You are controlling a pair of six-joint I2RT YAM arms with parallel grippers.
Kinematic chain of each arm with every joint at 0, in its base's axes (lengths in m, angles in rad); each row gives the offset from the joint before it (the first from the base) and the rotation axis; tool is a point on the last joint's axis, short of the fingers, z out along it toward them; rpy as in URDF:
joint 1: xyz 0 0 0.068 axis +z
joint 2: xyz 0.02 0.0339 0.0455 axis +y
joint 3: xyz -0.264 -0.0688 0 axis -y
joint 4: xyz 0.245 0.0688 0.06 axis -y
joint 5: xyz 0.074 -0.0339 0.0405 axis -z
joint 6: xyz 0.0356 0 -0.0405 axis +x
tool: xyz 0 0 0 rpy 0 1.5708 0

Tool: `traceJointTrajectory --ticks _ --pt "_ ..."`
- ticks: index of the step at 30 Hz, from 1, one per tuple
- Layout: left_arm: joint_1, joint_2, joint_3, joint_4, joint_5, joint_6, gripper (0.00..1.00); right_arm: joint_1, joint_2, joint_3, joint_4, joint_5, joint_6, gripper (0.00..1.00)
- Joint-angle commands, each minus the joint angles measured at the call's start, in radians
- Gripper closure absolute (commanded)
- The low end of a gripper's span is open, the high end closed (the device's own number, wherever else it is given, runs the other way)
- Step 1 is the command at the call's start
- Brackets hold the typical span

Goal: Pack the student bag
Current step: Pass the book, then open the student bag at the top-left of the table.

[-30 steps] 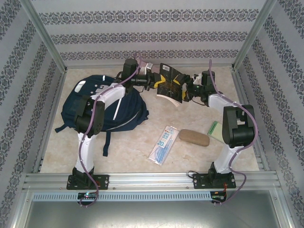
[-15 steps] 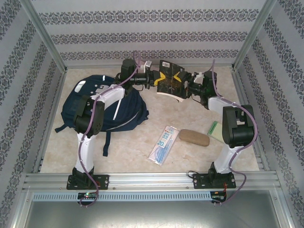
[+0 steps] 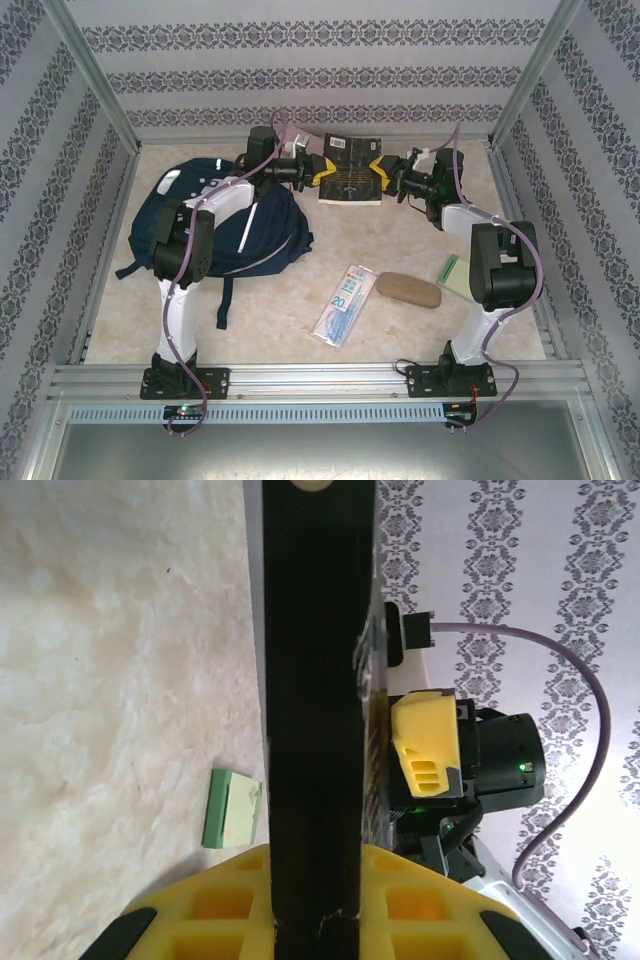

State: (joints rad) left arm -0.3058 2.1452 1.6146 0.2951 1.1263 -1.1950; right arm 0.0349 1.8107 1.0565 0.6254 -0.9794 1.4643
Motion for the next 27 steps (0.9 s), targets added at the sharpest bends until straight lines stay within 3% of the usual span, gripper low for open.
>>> traceJointTrajectory --ticks 1,4,6,10,14,18,24,27 --pt "-0.003 -0.059 0.009 -0.041 0.056 0.087 1.0 0.002 -0.019 0.022 0.07 -0.03 0.007 0.72" --pt "-0.004 -0.064 0.016 -0.081 0.058 0.12 1.0 0.002 -0.017 0.019 0.063 -0.033 0.001 0.98" --pt "-0.001 -0.065 0.031 -0.139 0.056 0.16 0.98 0.001 -0.019 0.011 0.053 -0.027 -0.01 1.0" --pt "0.023 -0.082 0.092 -0.426 -0.007 0.36 0.61 0.002 -0.029 -0.003 0.031 -0.015 -0.037 1.0" --pt "0.062 -0.131 0.183 -0.885 -0.279 0.671 0.54 0.01 -0.047 -0.011 -0.022 -0.004 -0.094 1.0" --pt "0.075 -0.196 0.191 -1.127 -0.619 0.846 0.52 0.033 -0.057 -0.013 -0.084 0.014 -0.158 1.0" --pt "0.049 -0.22 0.123 -1.257 -0.948 0.973 0.5 0.071 -0.015 0.004 -0.084 0.029 -0.162 1.0" --pt "0.012 -0.214 0.09 -1.273 -1.028 1.019 0.47 0.09 0.006 0.021 -0.084 0.033 -0.16 1.0"
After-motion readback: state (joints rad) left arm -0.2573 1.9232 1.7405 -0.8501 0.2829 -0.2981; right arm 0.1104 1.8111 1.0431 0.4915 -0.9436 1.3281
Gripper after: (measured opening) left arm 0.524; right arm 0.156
